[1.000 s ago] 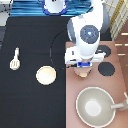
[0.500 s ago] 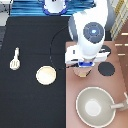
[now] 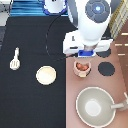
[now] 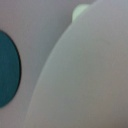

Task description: Take the lid off the pot, put the pot on the plate, and use the tool to push the pot to the front of the table.

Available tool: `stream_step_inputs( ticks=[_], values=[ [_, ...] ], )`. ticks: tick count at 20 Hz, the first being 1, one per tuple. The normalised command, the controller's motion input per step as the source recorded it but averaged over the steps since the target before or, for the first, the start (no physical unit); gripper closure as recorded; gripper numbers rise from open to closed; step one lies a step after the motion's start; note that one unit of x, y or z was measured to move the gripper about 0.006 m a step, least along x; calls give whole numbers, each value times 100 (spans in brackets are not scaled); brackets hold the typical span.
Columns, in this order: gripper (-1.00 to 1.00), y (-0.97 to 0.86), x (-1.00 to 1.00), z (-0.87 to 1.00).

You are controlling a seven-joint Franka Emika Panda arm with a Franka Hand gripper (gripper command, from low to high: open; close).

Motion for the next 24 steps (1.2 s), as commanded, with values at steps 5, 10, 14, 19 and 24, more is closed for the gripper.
stream_step_inputs(
  ticks=[5,10,14,19,24],
  values=[
    [100,-30,-100,-44],
    [100,-18,-100,-55],
    [100,-4,-100,-57],
    [100,0,-100,-63],
    [100,10,-100,-61]
  ],
)
